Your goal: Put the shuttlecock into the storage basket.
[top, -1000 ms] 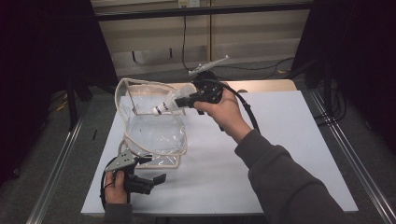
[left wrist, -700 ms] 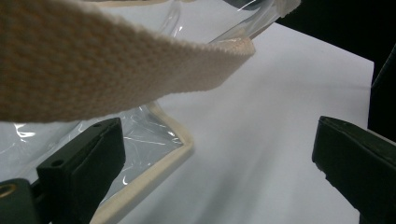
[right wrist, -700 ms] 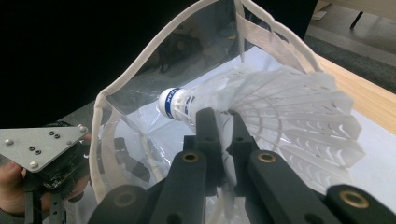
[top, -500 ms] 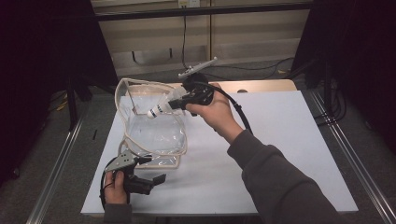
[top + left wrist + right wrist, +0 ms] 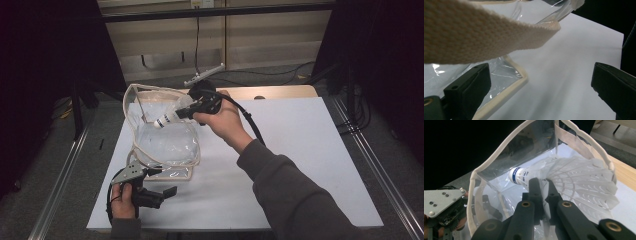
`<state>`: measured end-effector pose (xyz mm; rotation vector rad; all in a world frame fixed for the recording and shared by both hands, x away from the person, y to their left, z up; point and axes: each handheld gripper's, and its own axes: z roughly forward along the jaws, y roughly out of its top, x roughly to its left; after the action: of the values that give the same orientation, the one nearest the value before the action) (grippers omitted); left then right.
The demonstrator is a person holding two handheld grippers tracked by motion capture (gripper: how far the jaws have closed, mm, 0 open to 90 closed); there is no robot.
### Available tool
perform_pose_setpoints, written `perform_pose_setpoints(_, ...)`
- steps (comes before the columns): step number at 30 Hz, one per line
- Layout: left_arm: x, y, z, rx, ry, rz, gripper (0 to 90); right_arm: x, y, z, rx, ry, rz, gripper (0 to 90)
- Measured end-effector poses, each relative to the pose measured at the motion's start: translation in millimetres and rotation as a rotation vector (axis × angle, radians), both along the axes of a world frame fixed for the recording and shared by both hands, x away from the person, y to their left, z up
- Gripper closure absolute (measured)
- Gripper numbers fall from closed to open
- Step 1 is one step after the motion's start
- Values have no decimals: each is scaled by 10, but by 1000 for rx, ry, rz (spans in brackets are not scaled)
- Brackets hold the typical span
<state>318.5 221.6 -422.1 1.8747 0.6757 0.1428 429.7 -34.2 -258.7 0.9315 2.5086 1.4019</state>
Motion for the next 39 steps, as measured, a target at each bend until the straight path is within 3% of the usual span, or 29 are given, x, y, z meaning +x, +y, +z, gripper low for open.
perform_pose_setpoints(25,2,6,-2,-3,3,2,28,-71,255,-71,-23,3,61,876)
perform_pose_setpoints(39,3,6,-1,-2,2,-3,28,-46,327,-108,-41,9,68,875)
